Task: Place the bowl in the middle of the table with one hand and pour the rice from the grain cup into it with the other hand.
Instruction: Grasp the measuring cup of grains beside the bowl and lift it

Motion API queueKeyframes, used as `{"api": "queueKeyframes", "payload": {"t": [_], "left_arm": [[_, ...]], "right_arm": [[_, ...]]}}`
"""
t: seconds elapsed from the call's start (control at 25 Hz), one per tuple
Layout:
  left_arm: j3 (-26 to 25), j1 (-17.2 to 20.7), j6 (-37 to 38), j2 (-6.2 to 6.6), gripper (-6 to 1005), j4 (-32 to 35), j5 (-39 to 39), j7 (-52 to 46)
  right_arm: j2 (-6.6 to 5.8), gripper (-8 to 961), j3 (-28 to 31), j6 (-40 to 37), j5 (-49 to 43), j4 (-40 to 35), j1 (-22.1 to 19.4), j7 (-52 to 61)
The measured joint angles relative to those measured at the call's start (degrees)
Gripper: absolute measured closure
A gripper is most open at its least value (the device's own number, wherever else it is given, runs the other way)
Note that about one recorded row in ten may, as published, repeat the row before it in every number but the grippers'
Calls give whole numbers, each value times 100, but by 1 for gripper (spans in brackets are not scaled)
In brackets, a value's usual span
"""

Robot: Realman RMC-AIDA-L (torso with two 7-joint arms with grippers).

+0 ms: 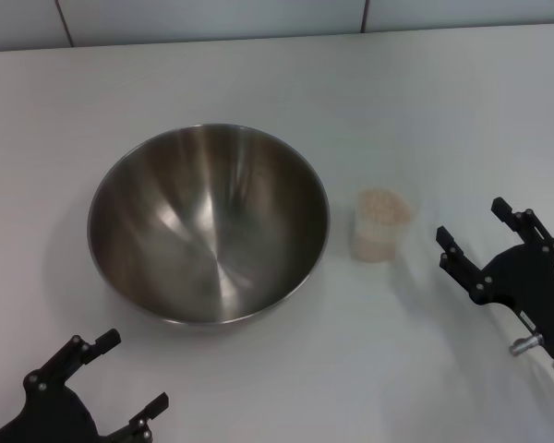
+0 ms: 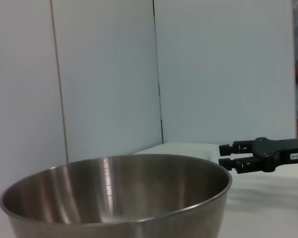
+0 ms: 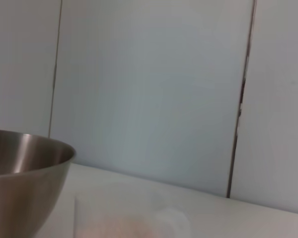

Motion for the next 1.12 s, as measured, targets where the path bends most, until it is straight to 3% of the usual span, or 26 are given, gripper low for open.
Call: {"api": "queueKeyframes", "payload": {"t": [1.12], "left_arm": [[18, -72, -29, 8, 133, 15, 0, -138]], "right_arm": [[17, 176, 284, 627, 6, 142, 499, -12]]}}
